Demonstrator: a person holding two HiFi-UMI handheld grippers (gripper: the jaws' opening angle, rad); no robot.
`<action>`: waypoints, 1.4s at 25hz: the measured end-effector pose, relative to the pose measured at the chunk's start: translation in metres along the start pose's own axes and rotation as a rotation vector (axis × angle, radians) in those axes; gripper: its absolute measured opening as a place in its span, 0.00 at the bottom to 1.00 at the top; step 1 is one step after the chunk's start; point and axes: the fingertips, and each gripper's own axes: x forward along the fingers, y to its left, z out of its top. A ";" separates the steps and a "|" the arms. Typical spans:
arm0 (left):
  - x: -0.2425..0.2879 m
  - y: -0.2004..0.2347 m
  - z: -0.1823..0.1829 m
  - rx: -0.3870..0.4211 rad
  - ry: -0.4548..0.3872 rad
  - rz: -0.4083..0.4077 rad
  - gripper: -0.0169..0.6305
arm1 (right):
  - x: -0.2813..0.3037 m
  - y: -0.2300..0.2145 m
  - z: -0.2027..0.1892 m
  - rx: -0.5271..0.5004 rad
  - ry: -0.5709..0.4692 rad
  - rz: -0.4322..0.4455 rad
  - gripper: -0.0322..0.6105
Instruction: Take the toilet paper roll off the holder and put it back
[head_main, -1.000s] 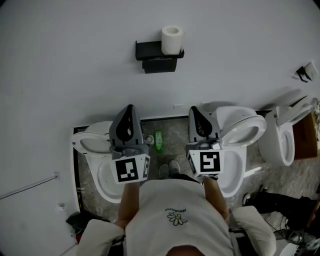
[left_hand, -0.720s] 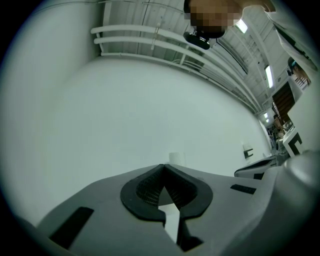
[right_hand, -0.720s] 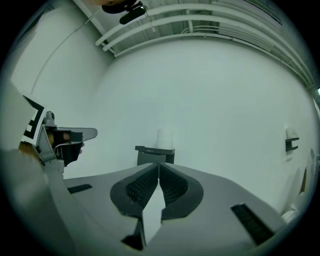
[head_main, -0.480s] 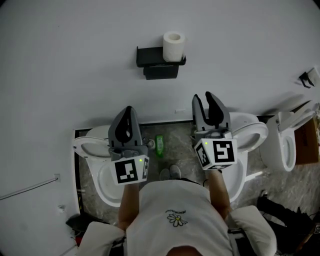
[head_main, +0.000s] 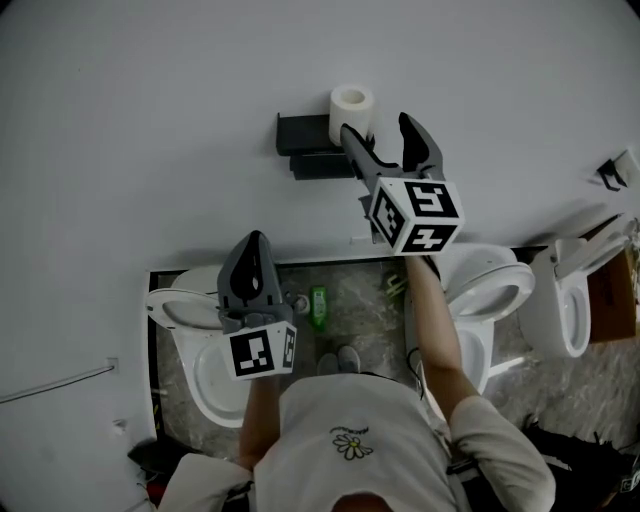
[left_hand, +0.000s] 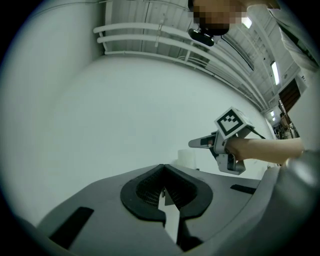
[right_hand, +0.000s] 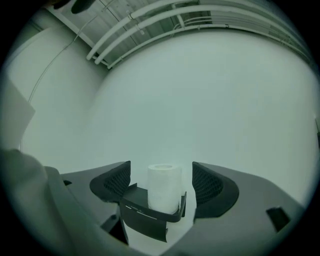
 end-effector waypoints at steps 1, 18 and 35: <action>0.000 0.001 -0.002 -0.003 0.004 0.004 0.05 | 0.010 -0.002 -0.005 0.009 0.018 -0.002 0.57; 0.007 0.013 -0.012 -0.028 0.028 0.025 0.05 | 0.068 0.000 -0.063 0.016 0.193 0.002 0.59; 0.003 0.013 -0.011 -0.019 0.026 0.038 0.05 | 0.067 -0.009 -0.071 -0.037 0.222 -0.042 0.51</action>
